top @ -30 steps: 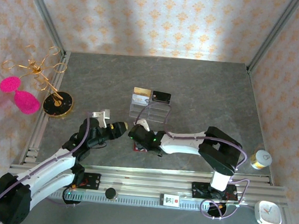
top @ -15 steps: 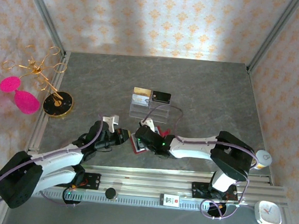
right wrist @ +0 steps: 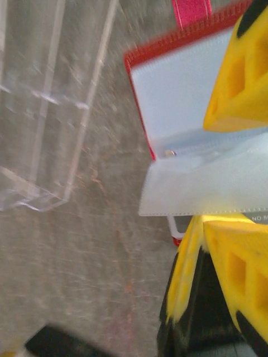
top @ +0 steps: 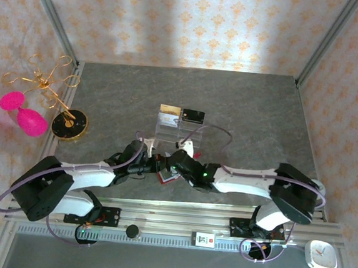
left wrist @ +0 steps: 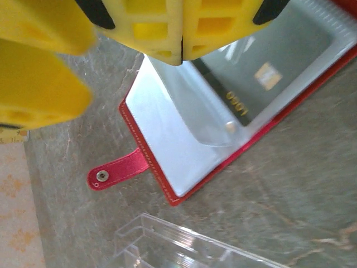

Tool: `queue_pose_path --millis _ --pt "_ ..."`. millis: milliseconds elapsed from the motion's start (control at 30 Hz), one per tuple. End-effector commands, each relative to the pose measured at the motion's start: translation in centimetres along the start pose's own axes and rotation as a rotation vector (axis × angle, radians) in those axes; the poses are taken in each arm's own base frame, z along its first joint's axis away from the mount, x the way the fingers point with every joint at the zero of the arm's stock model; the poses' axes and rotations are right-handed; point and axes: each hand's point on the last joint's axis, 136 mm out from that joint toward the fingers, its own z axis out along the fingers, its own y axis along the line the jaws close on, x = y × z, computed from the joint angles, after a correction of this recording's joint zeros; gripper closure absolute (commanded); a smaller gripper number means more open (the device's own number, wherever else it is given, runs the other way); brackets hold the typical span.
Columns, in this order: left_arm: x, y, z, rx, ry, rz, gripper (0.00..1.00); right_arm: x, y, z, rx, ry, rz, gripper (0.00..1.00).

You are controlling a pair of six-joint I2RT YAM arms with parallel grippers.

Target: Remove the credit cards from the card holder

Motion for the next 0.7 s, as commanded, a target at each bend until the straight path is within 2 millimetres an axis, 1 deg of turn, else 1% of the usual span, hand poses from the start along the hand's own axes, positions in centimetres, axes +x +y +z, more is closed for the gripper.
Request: queue_pose_path --millis 0,67,167,233,300,367,400,433,500,600,633,667 --pt "-0.2 -1.5 1.4 0.034 0.03 0.052 0.92 -2.5 -3.3 -2.6 0.113 -0.121 0.032 0.53" --pt "0.1 -1.9 2.5 0.036 0.061 0.061 0.9 -2.7 -4.3 -3.3 0.125 -0.135 0.049 0.53" --pt "0.0 -2.9 4.3 0.044 0.087 0.079 0.87 -2.5 -5.2 -4.0 0.125 -0.142 0.07 0.55" --pt "-0.4 -2.8 5.2 0.03 0.09 0.073 0.87 -2.2 -5.1 -4.2 0.1 -0.13 0.076 0.57" --pt "-0.9 -2.8 5.3 0.024 0.069 0.071 0.87 -1.8 -5.0 -4.1 0.078 -0.106 0.077 0.6" --pt "-1.4 -3.2 4.7 0.04 0.047 0.059 0.85 -1.3 -4.6 -3.6 0.036 -0.066 0.067 0.65" --pt "-1.6 -3.3 4.1 0.043 0.032 0.054 0.82 -1.0 -4.5 -3.3 0.014 -0.039 0.061 0.67" --pt "-1.9 -3.5 3.1 0.04 0.007 0.054 0.8 -0.6 -4.0 -2.9 -0.021 -0.007 0.047 0.69" --pt "-2.0 -3.2 1.3 0.02 -0.031 0.055 0.79 0.0 -3.3 -1.9 -0.063 0.054 0.013 0.7" --pt "-0.9 -1.3 -0.8 -0.04 -0.042 0.047 0.79 0.8 -2.2 0.0 -0.093 0.13 -0.035 0.77" --pt "-0.4 -0.6 -1.2 -0.058 -0.036 0.042 0.8 1.0 -1.8 0.7 -0.106 0.148 -0.04 0.8" --pt "0.0 0.0 -1.3 -0.071 -0.027 0.038 0.81 1.2 -1.7 1.4 -0.103 0.16 -0.04 0.81"
